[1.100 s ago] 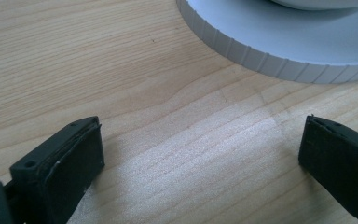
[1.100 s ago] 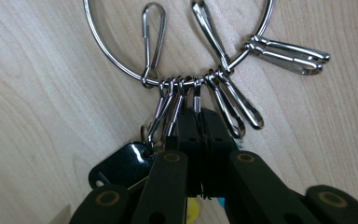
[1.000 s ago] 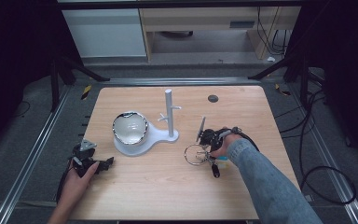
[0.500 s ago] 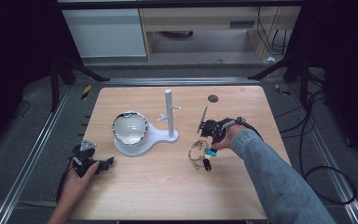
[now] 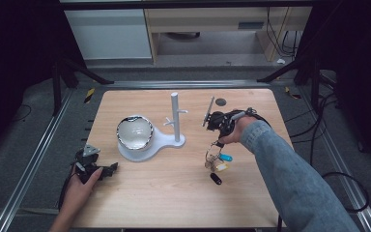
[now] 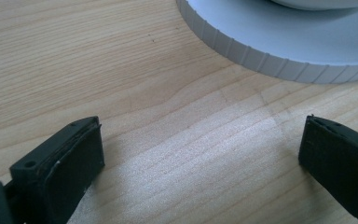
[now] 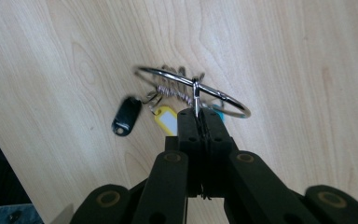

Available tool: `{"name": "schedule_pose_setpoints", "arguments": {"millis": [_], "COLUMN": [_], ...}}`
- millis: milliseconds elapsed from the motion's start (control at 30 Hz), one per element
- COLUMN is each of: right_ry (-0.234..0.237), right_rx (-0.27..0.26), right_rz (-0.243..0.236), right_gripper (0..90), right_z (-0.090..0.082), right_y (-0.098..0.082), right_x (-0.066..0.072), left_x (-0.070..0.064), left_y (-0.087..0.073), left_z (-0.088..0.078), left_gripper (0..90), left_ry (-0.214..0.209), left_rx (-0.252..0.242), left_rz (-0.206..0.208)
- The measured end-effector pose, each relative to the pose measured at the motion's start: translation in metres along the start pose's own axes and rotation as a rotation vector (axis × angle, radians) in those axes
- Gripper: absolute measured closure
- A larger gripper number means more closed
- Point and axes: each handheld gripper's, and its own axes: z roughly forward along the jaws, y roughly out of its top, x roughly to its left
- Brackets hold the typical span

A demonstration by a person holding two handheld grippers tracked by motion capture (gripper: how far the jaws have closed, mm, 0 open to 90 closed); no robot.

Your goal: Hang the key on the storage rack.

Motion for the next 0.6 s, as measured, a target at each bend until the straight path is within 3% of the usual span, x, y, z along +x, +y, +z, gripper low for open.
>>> {"name": "schedule_pose_setpoints", "arguments": {"millis": [600], "right_ry": [-0.066], "right_rx": [0.004], "right_rz": [-0.018], "right_gripper": [88.4], "right_z": [-0.056], "right_y": [0.012], "right_x": [-0.002], "left_x": [0.0], "left_y": [0.0], "left_z": [0.0], "left_gripper": [0.0], "left_ry": [0.0], "left_rx": [0.001], "left_rz": [0.0]}}
